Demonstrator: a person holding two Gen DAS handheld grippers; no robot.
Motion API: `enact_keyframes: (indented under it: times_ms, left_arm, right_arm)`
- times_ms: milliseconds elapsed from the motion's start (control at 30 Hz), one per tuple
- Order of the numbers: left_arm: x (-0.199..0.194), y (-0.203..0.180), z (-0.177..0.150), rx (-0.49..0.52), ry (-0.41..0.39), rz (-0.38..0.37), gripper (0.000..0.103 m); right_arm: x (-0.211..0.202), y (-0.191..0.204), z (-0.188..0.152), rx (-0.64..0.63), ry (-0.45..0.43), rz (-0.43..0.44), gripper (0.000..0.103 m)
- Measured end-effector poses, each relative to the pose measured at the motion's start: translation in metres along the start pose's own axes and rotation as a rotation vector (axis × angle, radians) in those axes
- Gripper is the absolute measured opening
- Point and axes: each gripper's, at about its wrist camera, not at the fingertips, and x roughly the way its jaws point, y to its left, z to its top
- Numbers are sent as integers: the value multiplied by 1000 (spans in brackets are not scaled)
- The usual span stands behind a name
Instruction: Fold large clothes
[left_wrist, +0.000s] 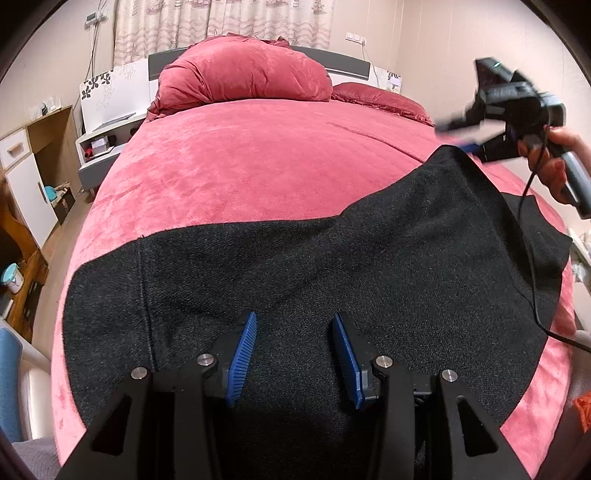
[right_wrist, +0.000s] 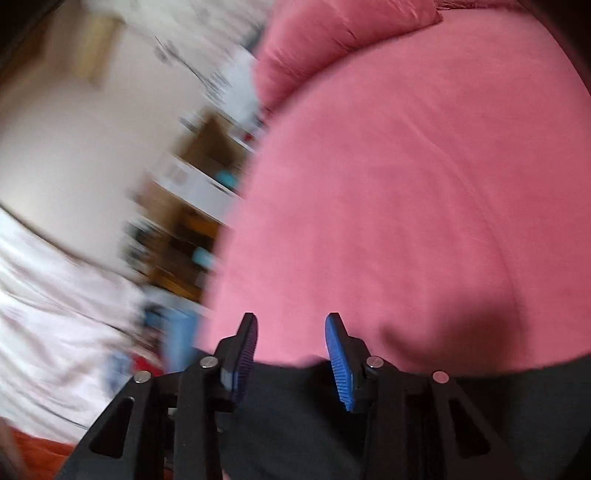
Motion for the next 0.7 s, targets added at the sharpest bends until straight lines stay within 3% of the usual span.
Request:
enact_keyframes:
  times_ms: [133, 167, 200, 267, 333, 367, 433, 533, 600, 633, 700]
  left_arm:
    - [-15, 4, 3, -24, -11, 32, 45]
    - [-19, 9, 3, -40, -13, 30, 45]
    - [-22, 12, 2, -54, -9, 21, 45]
    - [-26, 16, 0, -62, -2, 22, 45]
    - [-25, 16, -3, -51, -1, 27, 46]
    - [-23, 13, -4, -38, 2, 37, 47]
    - [-19, 6, -6, -5, -1, 56, 55]
    - [-21, 4, -7, 7, -3, 63, 57]
    - [-24, 10, -6, -13, -7, 47, 56]
    - [-26, 13, -6, -28, -9, 44, 56]
    - [-27, 19, -6, -56, -13, 38, 56]
  right_arm:
    - [30, -6, -14, 56, 256, 24, 47]
    - [43, 0, -23, 43, 335, -11, 47]
    - [52, 1, -28, 15, 362, -42, 47]
    - [54, 24, -42, -125, 374, -129, 47]
    - [50, 34, -50, -171, 371, -118, 50]
    - [48, 35, -53, -162, 371, -78, 61]
    - [47, 21, -51, -62, 357, 43, 72]
    - [57, -4, -34, 110, 270, 160, 72]
    - [58, -15, -21, 175, 155, 207, 46]
    - [57, -18, -16, 189, 113, 166, 16]
    - [50, -23, -2, 230, 34, 142, 9]
